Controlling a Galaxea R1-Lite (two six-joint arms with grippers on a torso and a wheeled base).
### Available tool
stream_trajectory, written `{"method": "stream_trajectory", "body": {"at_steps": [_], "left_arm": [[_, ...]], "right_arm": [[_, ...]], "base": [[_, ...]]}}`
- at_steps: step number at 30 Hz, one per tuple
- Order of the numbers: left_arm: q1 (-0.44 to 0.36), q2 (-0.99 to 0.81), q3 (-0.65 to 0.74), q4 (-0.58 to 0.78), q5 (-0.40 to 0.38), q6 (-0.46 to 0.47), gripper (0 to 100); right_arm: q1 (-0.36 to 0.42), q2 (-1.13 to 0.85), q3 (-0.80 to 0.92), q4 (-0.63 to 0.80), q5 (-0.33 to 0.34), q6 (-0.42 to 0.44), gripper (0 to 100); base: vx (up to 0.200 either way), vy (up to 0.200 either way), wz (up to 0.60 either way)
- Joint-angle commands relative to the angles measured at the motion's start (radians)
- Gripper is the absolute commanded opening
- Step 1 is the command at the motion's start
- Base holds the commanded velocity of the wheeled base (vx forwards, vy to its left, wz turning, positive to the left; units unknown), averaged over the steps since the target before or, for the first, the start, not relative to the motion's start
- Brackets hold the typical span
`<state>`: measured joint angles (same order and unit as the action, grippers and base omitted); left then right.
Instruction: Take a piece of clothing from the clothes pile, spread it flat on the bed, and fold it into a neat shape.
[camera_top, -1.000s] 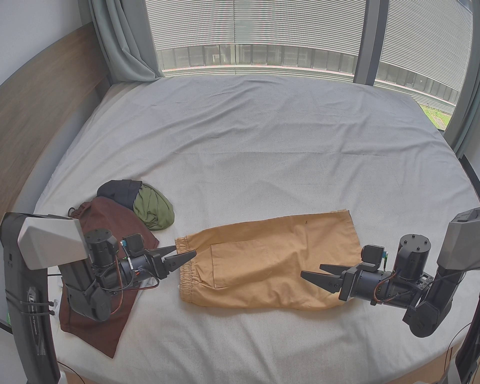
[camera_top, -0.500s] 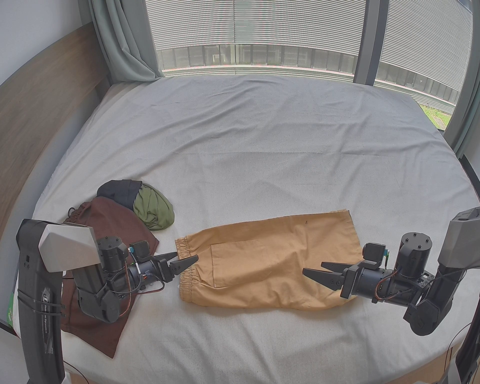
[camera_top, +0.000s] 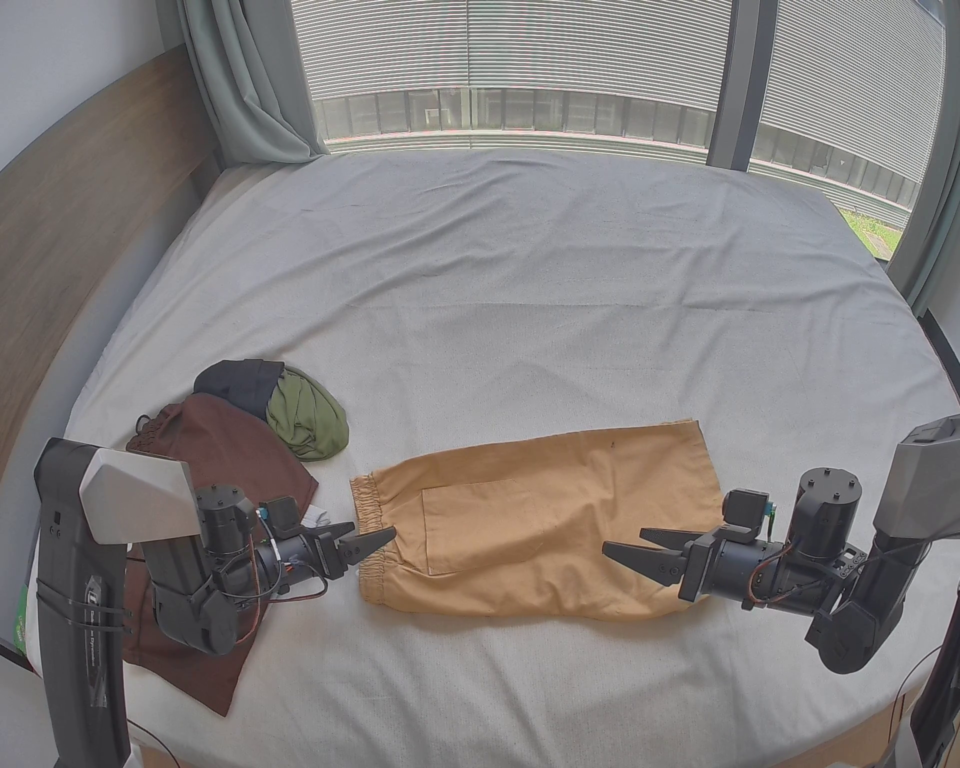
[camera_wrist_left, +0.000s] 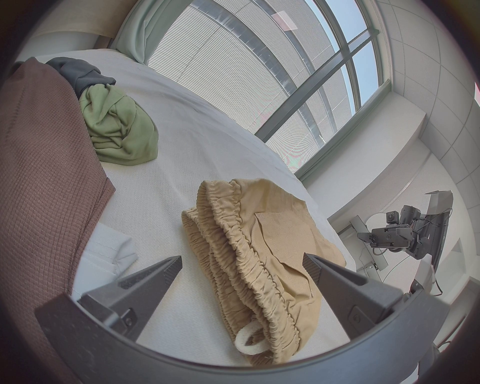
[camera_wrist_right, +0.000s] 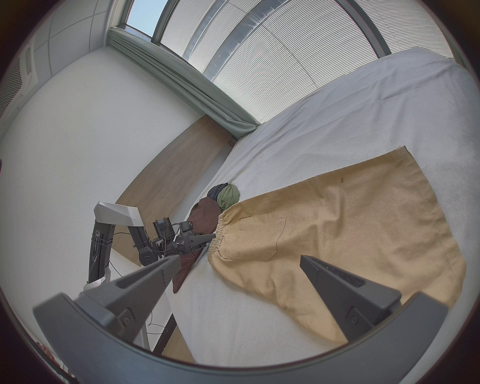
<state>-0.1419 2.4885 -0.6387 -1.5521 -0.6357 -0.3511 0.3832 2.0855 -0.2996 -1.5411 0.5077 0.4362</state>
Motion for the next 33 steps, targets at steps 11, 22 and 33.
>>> {"method": "stream_trajectory", "body": {"at_steps": [11,22,33], "left_arm": [[-0.008,0.066,0.002,0.001,-0.001,-0.003,100],[-0.045,0.046,0.025,0.000,0.001,-0.166,100],[-0.070,-0.003,0.028,0.000,0.004,-0.350,100]], "right_arm": [[0.005,0.011,0.004,0.001,-0.001,-0.001,100],[0.005,0.014,0.004,0.001,-0.003,-0.001,100],[0.006,0.014,0.004,0.001,-0.003,-0.002,100]], "base": [[0.000,0.000,0.00],[0.000,0.000,0.00],[0.000,0.000,0.00]]}}
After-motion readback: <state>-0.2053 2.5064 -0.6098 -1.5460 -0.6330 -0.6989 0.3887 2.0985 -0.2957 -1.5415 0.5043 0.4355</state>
